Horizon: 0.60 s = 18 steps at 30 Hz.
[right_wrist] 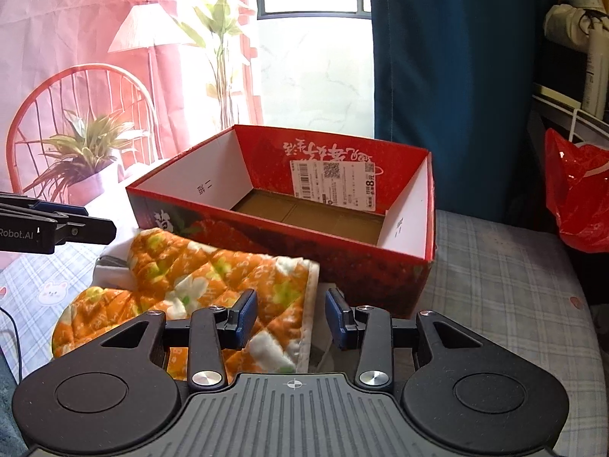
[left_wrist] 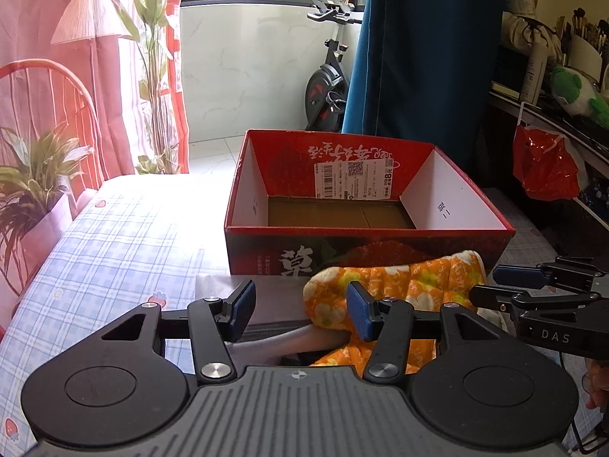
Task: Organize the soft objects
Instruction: 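Move the left tool back to the orange floral quilted mitt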
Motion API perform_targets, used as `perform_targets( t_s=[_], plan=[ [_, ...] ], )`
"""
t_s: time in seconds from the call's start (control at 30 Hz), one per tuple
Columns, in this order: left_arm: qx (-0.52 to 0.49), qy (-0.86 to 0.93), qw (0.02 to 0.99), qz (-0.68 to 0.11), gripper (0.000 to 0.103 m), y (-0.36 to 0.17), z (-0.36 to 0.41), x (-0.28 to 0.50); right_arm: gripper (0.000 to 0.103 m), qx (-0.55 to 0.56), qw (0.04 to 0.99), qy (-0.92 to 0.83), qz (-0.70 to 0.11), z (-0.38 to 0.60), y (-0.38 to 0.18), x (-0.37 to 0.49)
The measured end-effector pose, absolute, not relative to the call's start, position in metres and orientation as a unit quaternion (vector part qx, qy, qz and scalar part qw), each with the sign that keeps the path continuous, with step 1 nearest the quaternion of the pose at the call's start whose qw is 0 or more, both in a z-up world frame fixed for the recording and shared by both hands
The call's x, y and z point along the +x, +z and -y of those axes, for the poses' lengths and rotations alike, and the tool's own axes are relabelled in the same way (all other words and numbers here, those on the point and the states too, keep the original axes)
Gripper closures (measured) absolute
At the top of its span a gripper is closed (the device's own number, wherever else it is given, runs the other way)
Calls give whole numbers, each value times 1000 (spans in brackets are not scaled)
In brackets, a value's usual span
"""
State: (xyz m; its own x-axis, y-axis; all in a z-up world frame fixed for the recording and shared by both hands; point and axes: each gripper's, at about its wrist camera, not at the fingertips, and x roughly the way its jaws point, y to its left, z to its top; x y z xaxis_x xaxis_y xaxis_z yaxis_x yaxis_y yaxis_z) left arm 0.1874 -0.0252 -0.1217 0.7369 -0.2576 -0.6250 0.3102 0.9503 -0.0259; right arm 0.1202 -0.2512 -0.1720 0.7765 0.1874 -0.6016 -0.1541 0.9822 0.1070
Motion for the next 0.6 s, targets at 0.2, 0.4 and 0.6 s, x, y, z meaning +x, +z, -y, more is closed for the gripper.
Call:
perform_targets(
  t_s=[0.2, 0.4, 0.6],
  plan=[
    [35, -150, 930, -333, 48, -133, 19, 173, 65, 15, 943, 86, -322, 240, -186, 107],
    [26, -149, 931, -332, 48, -141, 15, 161, 63, 28, 946, 76, -314, 237, -195, 98],
    [9, -152, 931, -331, 48, -150, 14, 147, 62, 29, 951, 68, -299, 233, -202, 80]
  ],
)
